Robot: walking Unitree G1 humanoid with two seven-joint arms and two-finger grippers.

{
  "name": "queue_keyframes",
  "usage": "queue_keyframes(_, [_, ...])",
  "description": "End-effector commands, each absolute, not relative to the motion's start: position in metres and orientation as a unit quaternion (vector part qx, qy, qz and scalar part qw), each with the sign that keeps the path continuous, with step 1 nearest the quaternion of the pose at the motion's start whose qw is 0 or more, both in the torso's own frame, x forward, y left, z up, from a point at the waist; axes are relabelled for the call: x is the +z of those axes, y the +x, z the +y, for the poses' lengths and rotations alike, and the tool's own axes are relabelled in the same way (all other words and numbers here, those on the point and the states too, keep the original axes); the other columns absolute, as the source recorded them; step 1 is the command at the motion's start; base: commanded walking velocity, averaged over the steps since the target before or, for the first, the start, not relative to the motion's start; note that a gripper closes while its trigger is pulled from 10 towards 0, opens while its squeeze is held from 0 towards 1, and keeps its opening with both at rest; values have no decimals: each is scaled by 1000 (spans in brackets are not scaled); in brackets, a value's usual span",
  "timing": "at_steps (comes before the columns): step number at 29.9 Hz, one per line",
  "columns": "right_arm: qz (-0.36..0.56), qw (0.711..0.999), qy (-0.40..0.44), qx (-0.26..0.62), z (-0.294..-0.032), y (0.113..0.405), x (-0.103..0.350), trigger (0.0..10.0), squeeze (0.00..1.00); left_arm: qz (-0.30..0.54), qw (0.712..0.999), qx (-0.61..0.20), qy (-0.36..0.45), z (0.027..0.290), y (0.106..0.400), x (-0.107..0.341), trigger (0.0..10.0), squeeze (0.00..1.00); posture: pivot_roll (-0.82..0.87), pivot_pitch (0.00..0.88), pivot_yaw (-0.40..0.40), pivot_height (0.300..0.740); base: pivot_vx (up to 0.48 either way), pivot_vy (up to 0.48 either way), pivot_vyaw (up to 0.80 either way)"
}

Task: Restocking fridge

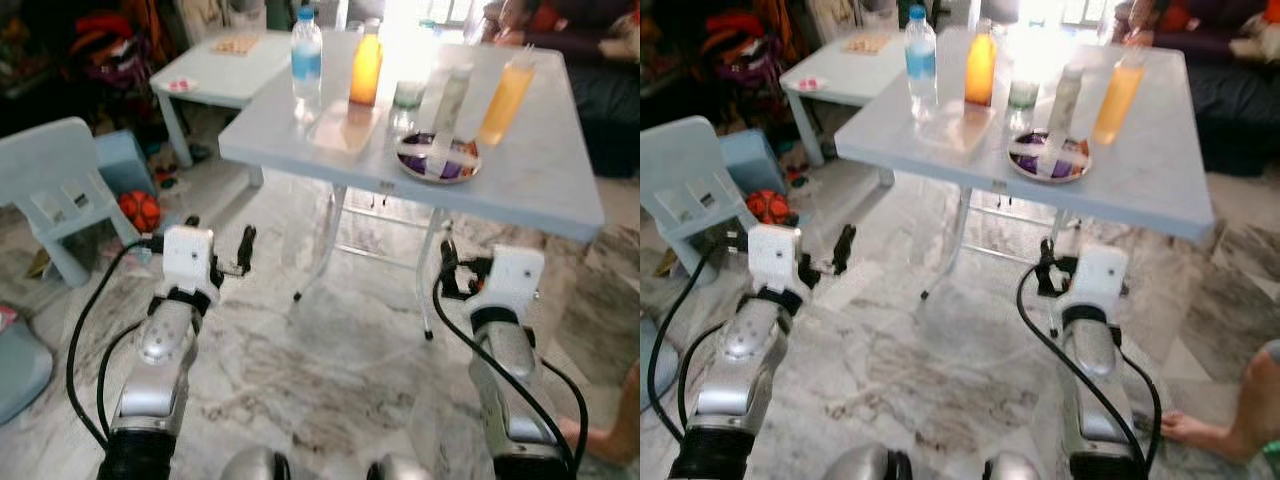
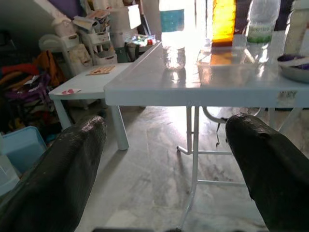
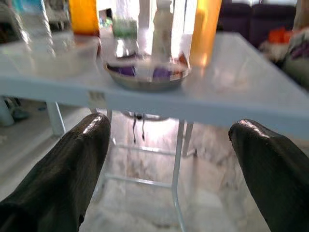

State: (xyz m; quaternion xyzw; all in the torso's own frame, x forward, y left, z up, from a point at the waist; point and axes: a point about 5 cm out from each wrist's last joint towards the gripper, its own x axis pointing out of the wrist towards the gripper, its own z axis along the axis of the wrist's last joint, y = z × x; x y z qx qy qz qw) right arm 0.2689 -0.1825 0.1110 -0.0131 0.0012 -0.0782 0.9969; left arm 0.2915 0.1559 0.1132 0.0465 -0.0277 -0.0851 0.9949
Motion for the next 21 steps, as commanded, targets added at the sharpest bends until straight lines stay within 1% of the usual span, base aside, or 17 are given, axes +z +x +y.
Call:
queue_keyframes(1, [-10,995,-28,-91,-189,269,117,10000,0,-16,995,-91,44,146,294,114,10000,0,-18,18,38,740,0,0,0])
queue_keyframes(4, [-3,990,-21,-139,-198,269,116,10000,0,-16,995,-98,28,141,291,113,10000,0,-14,28,45,740,0,0,0])
queue_keyframes(5, [13,986,-1,-167,-202,268,112,10000,0,-17,993,-102,48,142,287,109,10000,0,-18,35,58,740,0,0,0])
queue_keyframes(7, [11,986,23,-165,-199,267,110,10000,0,-13,993,-105,57,147,284,105,10000,0,-19,38,64,740,0,0,0])
queue_keyframes(9, [-5,985,26,-168,-195,266,111,10000,0,0,994,-102,45,150,285,102,10000,0,-22,36,69,740,0,0,0])
queue_keyframes(11, [-6,986,33,-163,-190,265,114,10000,0,-5,992,-117,40,149,288,107,10000,0,-19,41,64,740,0,0,0])
queue_keyframes(13, [1,991,43,-127,-182,267,115,10000,0,4,990,-140,31,146,289,107,10000,0,-20,44,61,740,0,0,0])
queue_keyframes(15, [-15,994,63,-92,-175,268,120,10000,0,1,990,-137,39,146,291,109,10000,0,-24,49,54,740,0,0,0])
queue_keyframes(18, [-30,994,55,-89,-175,272,127,10000,0,-11,989,-143,38,139,293,113,10000,0,-34,56,52,740,254,0,0])
queue_keyframes(21, [-28,993,49,-106,-182,271,128,10000,0,-8,988,-154,35,134,290,110,10000,0,-47,66,57,740,304,0,0])
